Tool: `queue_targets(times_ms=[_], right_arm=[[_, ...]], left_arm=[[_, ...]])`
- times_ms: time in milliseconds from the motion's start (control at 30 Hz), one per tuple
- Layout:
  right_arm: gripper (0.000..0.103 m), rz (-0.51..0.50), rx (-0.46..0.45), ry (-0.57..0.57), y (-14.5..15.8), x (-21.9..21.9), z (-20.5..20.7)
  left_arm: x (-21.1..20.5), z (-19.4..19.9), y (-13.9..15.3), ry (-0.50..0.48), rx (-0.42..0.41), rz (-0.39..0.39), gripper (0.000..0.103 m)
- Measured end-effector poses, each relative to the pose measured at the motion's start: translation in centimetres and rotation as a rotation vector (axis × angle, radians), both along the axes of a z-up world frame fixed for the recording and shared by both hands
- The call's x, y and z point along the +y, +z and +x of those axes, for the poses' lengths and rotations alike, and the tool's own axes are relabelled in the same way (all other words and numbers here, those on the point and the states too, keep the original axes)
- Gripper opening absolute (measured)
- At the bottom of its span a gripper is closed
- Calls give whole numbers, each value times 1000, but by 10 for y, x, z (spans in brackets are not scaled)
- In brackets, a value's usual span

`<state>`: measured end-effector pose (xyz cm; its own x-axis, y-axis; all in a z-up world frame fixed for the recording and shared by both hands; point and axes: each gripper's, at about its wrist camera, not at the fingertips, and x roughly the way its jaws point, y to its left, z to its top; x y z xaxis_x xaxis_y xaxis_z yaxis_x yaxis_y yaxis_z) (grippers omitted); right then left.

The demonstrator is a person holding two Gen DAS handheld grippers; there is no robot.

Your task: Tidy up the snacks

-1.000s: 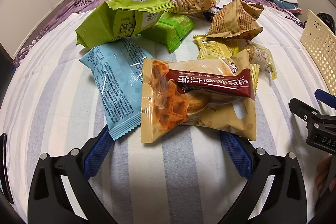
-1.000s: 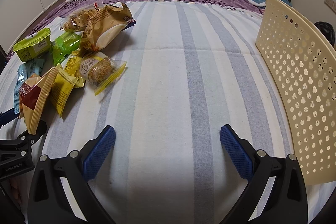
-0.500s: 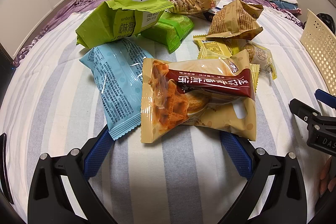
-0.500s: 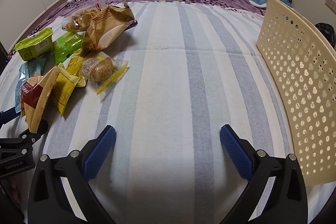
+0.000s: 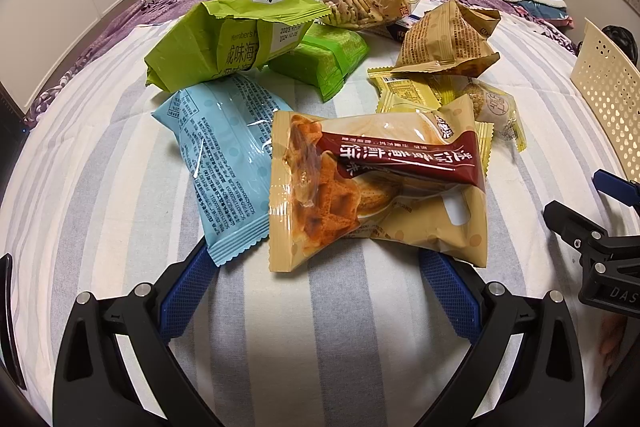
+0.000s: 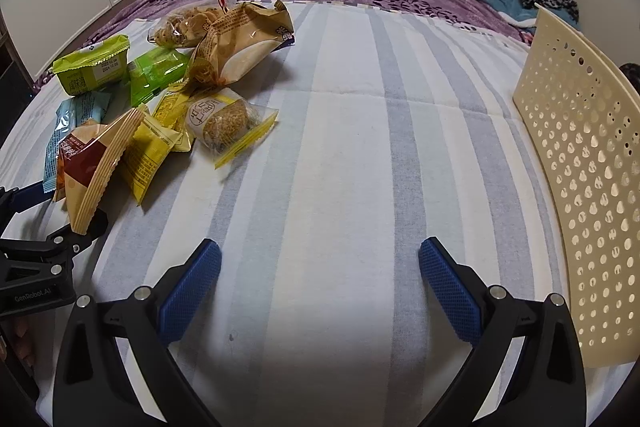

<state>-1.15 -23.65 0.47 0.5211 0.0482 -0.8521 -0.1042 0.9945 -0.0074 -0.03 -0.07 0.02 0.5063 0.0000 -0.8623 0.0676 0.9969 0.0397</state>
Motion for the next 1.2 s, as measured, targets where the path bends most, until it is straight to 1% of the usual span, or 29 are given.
queue_targets(times_ms=[367,533,600,667,700,767,967,1100,1200], right_arm=[[98,5,-1,1,-1,-4,1],[98,15,-6,3,2,-4,0],[98,36,-8,5,6,-6,0],[98,80,-6,2,10,-8,-2],[98,111,-3,1,11,-9,-2],[98,135,-7,1,16,-8,0],[98,145,-64,57,32,9,-3],[98,142,-102,99,44,19,-5],[98,137,-118,125,50,26,-6]], left_arm=[[-1,-1,1,-8,1,-1,101],[2,-4,5,-19,4,-14,101],[6,-7,8,-19,5,-36,101],[10,-10,11,-12,-4,-60,101],[14,-11,14,-9,-11,-70,101],[22,-14,20,4,-26,-85,101],[44,-16,39,40,-68,-112,101],[63,-1,54,83,-99,-140,101],[78,19,68,115,-131,-168,101]])
